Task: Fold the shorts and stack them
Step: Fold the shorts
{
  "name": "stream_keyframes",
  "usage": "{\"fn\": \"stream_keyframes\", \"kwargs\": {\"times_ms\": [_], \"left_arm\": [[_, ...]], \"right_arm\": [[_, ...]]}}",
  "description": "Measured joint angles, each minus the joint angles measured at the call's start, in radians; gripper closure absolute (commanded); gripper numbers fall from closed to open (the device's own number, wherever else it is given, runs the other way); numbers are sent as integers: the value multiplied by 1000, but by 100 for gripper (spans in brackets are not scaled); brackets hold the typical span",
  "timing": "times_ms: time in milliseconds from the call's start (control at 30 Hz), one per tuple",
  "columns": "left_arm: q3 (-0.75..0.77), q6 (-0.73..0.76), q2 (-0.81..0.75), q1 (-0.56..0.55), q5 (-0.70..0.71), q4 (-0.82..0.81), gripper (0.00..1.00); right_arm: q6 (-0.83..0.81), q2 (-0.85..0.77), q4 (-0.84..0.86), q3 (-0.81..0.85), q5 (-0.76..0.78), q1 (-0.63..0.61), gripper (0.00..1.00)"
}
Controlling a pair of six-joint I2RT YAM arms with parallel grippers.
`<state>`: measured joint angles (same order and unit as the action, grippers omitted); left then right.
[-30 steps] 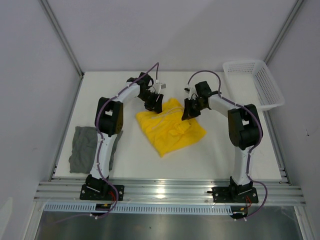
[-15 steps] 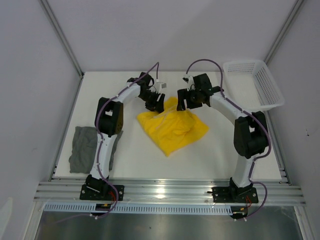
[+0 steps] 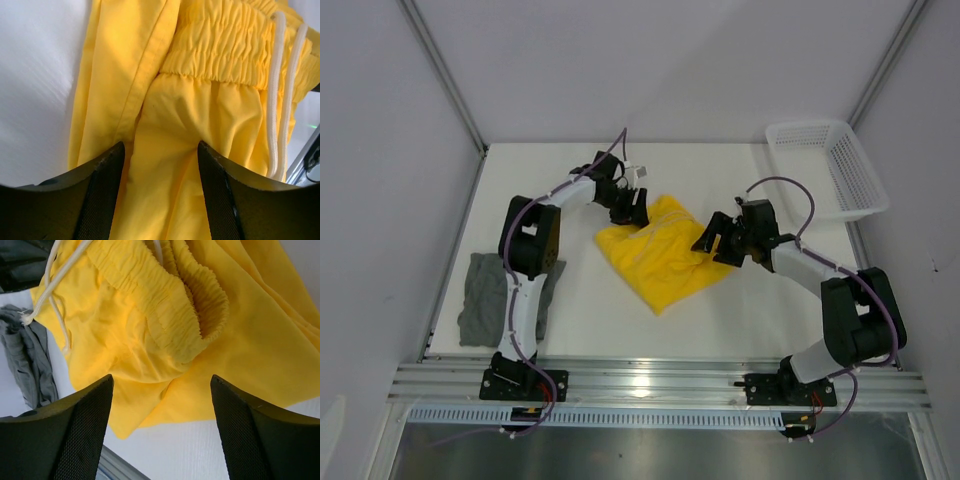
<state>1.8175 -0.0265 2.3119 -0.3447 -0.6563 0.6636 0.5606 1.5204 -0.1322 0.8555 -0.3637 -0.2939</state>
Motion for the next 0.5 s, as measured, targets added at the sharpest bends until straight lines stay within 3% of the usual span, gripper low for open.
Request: {"fn": "stream_keyframes", "kwargs": {"times_ms": [200, 500], "left_arm": [[-249, -156, -130, 0, 28, -217, 36], [-383, -266, -203, -1, 85, -355, 36]], "right_arm": [[136, -7, 176, -93, 22, 11, 22], [215, 109, 334, -85, 41, 28, 25]]}}
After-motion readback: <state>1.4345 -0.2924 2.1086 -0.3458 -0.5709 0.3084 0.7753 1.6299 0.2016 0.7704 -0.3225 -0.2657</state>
